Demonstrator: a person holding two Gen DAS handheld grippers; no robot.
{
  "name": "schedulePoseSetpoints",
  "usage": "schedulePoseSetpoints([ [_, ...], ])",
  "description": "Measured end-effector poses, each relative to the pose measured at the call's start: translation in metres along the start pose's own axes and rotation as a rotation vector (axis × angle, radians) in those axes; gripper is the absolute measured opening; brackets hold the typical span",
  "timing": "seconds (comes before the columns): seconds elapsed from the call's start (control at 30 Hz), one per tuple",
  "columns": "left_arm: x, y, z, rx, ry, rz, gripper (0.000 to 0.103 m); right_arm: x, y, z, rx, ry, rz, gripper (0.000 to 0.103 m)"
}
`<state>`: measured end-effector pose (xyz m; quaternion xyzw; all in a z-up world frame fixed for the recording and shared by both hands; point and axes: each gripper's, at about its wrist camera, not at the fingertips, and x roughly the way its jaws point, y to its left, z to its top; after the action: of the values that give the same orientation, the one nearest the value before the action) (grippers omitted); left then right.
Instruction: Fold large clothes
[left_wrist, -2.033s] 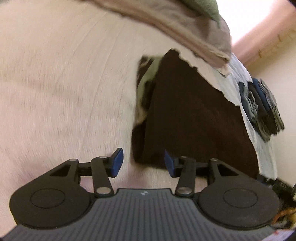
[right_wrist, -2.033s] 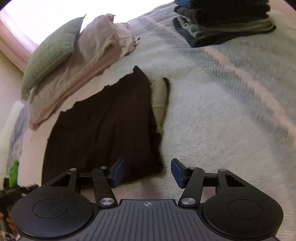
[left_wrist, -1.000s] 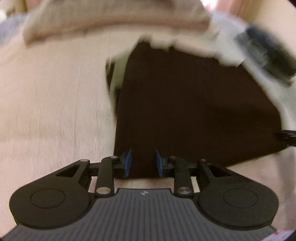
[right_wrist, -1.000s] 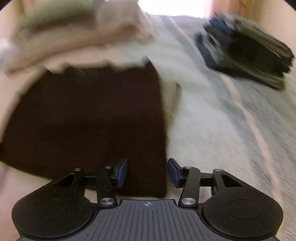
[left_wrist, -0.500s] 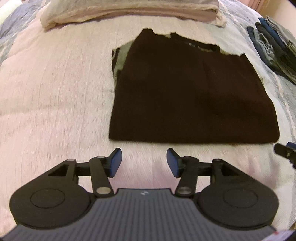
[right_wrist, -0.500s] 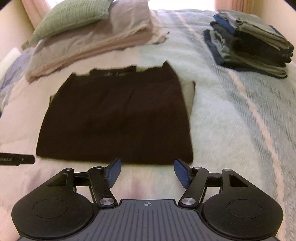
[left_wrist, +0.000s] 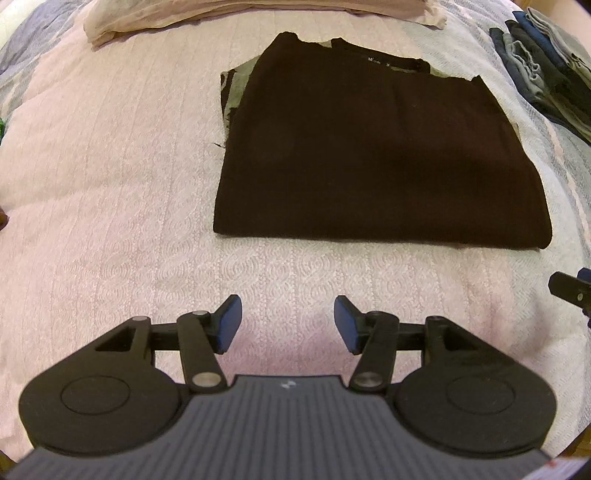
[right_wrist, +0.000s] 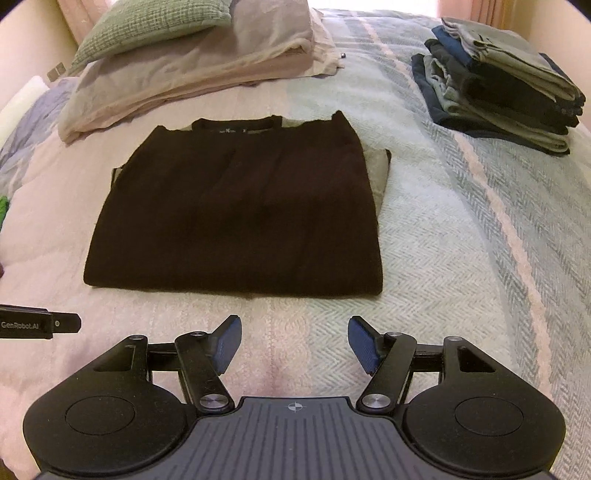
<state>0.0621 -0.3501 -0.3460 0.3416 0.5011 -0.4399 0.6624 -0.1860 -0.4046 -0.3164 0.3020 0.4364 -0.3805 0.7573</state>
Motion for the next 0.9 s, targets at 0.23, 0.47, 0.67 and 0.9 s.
schedulePoseSetpoints([
  [0.23, 0.012, 0.003, 0.003, 0.006, 0.018, -0.001, 0.052, 0.013, -0.004, -0.003, 0.030, 0.026, -0.004, 0.061],
  [0.47, 0.028, 0.028, 0.010, -0.022, -0.043, -0.063, 0.055, 0.029, -0.020, 0.007, 0.073, 0.027, -0.065, 0.061],
  [0.67, 0.037, 0.080, 0.042, -0.066, -0.219, -0.142, 0.074, 0.025, -0.039, 0.028, 0.109, -0.038, -0.129, 0.061],
  [0.9, 0.094, 0.129, 0.090, -0.143, -0.204, -0.357, 0.077, 0.034, -0.064, 0.038, 0.186, -0.063, -0.191, 0.061],
])
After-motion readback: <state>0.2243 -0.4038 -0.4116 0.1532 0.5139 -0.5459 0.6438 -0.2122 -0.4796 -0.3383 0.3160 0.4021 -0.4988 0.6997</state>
